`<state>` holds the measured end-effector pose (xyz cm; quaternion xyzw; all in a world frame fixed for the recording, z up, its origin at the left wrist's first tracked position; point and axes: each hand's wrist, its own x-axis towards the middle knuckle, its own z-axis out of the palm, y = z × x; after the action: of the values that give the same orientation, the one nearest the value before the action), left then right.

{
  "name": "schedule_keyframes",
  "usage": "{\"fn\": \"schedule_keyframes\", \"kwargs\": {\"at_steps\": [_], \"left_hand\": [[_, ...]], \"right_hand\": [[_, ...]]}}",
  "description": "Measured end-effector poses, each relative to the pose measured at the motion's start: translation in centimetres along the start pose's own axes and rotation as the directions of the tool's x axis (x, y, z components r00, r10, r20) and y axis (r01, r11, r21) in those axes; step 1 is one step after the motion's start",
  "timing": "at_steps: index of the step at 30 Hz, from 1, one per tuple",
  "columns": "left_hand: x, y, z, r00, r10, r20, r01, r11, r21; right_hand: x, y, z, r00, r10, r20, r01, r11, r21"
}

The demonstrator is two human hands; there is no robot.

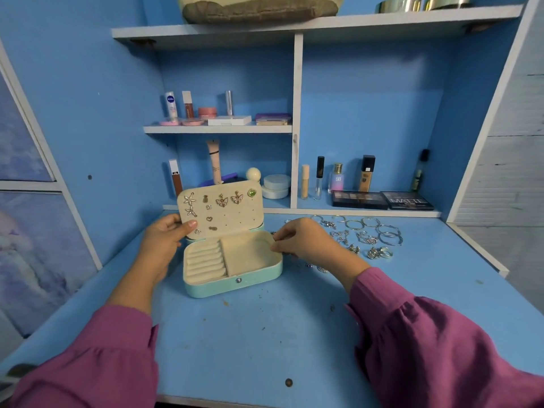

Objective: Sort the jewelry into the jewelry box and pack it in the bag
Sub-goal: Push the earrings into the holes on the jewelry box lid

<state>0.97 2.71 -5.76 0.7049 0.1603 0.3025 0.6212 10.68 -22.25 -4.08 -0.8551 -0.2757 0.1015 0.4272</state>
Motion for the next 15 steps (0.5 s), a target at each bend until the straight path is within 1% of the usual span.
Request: {"fn": "schedule_keyframes", "kwargs": {"at_steps": [3,5,9,15], "left_hand": [[0.1,-0.2,-0.1,1.000,-0.003,0.012,0.003,1.000,-0.006],[0.1,-0.3,-0.3,1.000,-0.006,0.013,0.006,1.000,-0.008],[0.0,-0.4,-0.2,1.000,0.003,0.006,-0.003,1.000,-0.012],[-0.1,-0.4,0.3,1.000,0.005,-0.016,-0.006,0.999,-0.052]], "right_hand": [[-0.3,0.0,-0.2,1.000,-0.017,0.023,0.017,1.000,0.016],[-0.6,-0.1,-0.9,0.997,-0.033,0.064,0.032,0.999,0.003],[-1.3,0.4,-4.1,0.993,-0.047,0.109,0.046,0.999,0.004],[-2.3,3.0,-8.0,0.995,0.023,0.099,-0.017,0.998,-0.057]]}}
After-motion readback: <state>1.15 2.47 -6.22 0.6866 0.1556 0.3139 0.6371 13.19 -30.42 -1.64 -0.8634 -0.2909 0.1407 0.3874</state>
